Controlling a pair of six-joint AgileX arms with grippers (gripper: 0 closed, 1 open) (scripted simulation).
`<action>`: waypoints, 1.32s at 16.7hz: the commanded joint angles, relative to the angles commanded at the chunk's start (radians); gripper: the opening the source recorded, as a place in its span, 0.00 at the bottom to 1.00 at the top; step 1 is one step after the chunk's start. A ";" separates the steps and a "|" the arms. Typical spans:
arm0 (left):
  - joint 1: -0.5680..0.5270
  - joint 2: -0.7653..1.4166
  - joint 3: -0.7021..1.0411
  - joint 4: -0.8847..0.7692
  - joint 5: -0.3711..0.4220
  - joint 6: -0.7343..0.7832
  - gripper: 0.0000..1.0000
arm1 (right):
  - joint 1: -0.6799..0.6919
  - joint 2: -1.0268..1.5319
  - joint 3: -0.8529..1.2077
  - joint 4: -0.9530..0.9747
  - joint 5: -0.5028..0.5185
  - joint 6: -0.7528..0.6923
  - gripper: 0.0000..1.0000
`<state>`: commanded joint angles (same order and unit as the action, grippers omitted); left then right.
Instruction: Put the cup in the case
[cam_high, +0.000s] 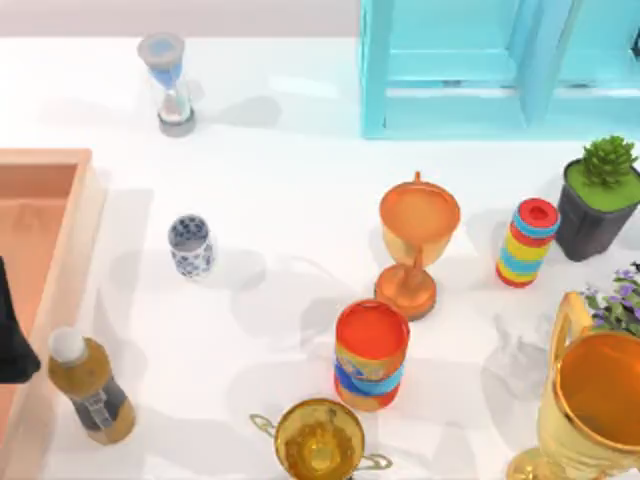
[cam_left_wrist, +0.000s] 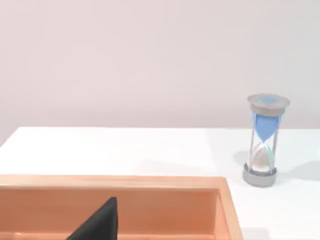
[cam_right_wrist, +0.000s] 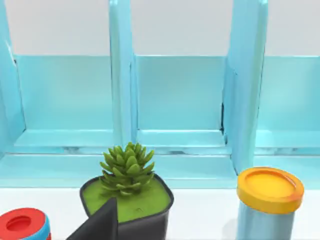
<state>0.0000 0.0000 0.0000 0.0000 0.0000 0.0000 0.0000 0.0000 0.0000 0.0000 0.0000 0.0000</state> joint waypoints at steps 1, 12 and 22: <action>0.000 0.000 0.000 0.000 0.000 0.000 1.00 | 0.000 0.000 0.000 0.000 0.000 0.000 1.00; 0.004 0.557 0.502 -0.364 -0.057 -0.205 1.00 | 0.000 0.000 0.000 0.000 0.000 0.000 1.00; -0.137 1.676 1.297 -1.034 -0.101 -0.387 1.00 | 0.000 0.000 0.000 0.000 0.000 0.000 1.00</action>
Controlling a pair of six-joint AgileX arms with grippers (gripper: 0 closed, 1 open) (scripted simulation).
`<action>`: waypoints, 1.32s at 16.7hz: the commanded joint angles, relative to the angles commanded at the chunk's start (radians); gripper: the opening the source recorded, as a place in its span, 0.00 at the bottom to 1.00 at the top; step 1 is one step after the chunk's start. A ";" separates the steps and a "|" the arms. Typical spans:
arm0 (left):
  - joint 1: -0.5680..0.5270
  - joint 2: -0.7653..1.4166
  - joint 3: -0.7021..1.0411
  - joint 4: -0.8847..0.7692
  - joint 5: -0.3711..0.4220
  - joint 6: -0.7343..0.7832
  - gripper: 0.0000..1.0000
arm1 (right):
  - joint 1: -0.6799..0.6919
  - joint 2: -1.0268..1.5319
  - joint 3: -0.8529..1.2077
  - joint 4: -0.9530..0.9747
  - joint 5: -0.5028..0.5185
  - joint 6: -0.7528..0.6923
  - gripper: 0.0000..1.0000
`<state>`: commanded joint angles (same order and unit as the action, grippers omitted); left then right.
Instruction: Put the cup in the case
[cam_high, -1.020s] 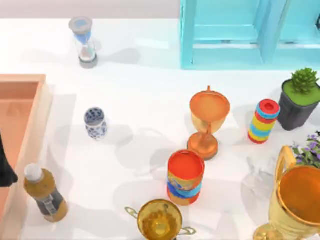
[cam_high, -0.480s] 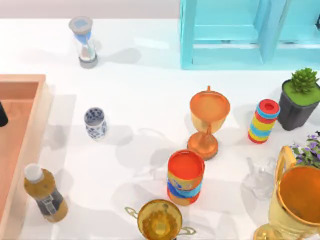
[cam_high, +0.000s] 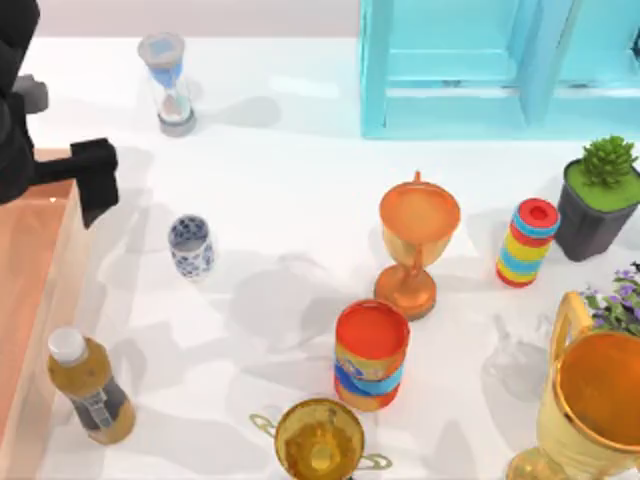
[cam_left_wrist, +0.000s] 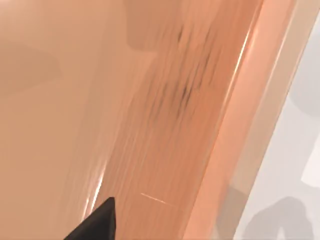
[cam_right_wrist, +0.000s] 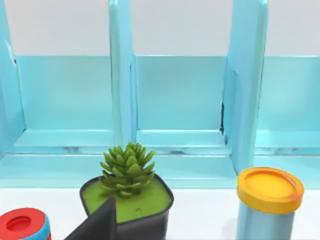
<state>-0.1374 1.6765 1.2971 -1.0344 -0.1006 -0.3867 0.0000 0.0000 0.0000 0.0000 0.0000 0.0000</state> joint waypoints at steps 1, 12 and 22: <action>-0.026 0.083 0.076 -0.056 0.005 -0.007 1.00 | 0.000 0.000 0.000 0.000 0.000 0.000 1.00; -0.272 0.463 0.658 -0.354 0.101 -0.001 1.00 | 0.000 0.000 0.000 0.000 0.000 0.000 1.00; -0.275 0.476 0.596 -0.282 0.104 0.003 1.00 | 0.000 0.000 0.000 0.000 0.000 0.000 1.00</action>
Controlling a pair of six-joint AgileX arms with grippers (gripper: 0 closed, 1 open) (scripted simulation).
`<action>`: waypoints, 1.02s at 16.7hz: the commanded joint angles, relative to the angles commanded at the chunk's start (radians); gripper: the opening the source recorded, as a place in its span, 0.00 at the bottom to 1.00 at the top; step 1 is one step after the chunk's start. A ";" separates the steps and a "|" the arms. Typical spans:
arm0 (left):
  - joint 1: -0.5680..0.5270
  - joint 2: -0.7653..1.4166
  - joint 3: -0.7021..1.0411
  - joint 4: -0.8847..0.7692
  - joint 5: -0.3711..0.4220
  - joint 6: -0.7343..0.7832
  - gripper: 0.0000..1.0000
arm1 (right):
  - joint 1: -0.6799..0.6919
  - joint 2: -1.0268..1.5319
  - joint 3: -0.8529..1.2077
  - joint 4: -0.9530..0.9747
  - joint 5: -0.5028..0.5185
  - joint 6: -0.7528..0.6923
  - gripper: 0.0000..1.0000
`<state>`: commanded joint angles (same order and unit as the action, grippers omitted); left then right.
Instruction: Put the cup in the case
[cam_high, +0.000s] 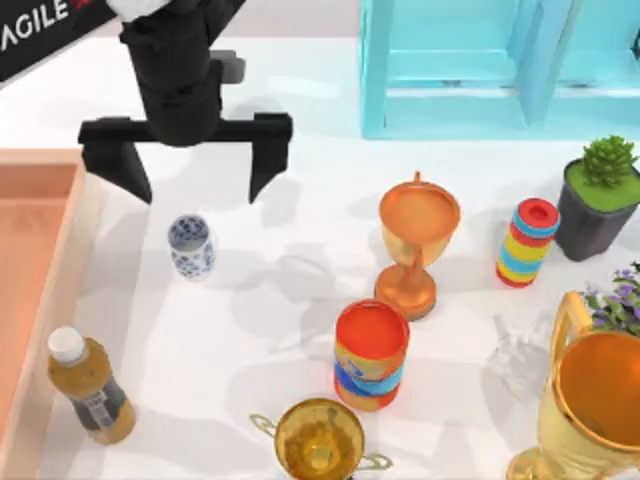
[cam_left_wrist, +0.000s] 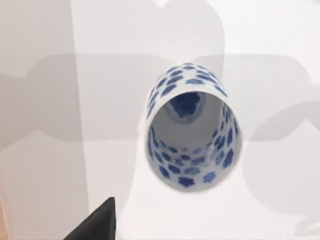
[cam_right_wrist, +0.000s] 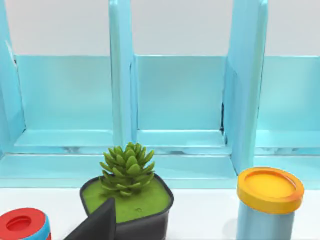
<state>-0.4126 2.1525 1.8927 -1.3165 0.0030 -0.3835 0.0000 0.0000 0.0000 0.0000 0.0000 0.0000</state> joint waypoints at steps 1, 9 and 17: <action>0.000 0.005 -0.035 0.042 0.000 0.000 1.00 | 0.000 0.000 0.000 0.000 0.000 0.000 1.00; 0.000 0.045 -0.244 0.294 0.000 0.001 1.00 | 0.000 0.000 0.000 0.000 0.000 0.000 1.00; 0.000 0.045 -0.244 0.294 0.000 0.001 0.55 | 0.000 0.000 0.000 0.000 0.000 0.000 1.00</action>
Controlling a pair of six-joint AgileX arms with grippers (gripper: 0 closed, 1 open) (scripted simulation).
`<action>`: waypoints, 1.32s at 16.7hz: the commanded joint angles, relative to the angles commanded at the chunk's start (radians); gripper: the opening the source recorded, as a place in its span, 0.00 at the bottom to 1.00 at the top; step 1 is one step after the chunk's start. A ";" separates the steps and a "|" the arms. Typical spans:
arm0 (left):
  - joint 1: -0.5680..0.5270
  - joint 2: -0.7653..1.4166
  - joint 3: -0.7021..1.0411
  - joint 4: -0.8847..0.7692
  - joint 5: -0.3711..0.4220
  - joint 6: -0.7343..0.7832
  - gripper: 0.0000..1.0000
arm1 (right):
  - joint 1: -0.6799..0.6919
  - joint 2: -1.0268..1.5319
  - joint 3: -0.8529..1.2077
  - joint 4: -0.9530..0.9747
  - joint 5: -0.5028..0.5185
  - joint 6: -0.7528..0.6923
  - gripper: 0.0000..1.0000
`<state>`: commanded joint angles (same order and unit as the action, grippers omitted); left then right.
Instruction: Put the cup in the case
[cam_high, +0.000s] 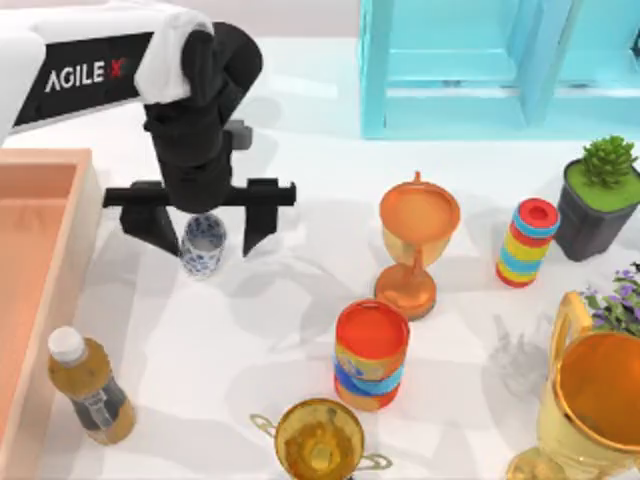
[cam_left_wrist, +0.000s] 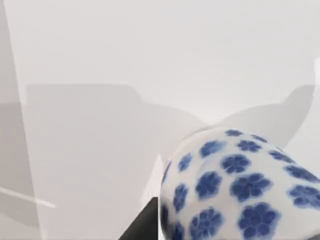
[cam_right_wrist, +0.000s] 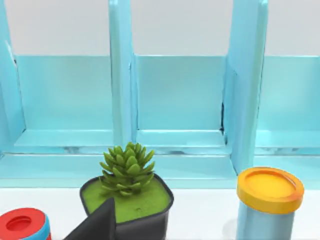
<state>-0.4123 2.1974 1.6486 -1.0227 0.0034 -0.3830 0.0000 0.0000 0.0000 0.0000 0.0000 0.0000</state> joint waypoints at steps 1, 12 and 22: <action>0.000 0.000 0.000 0.000 0.000 0.000 0.47 | 0.000 0.000 0.000 0.000 0.000 0.000 1.00; 0.000 0.000 0.000 0.000 0.000 0.000 0.00 | 0.000 0.000 0.000 0.000 0.000 0.000 1.00; 0.063 -0.099 0.011 -0.027 0.034 0.159 0.00 | 0.000 0.000 0.000 0.000 0.000 0.000 1.00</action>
<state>-0.3491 2.0982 1.6593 -1.0496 0.0371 -0.2239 0.0000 0.0000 0.0000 0.0000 0.0000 0.0000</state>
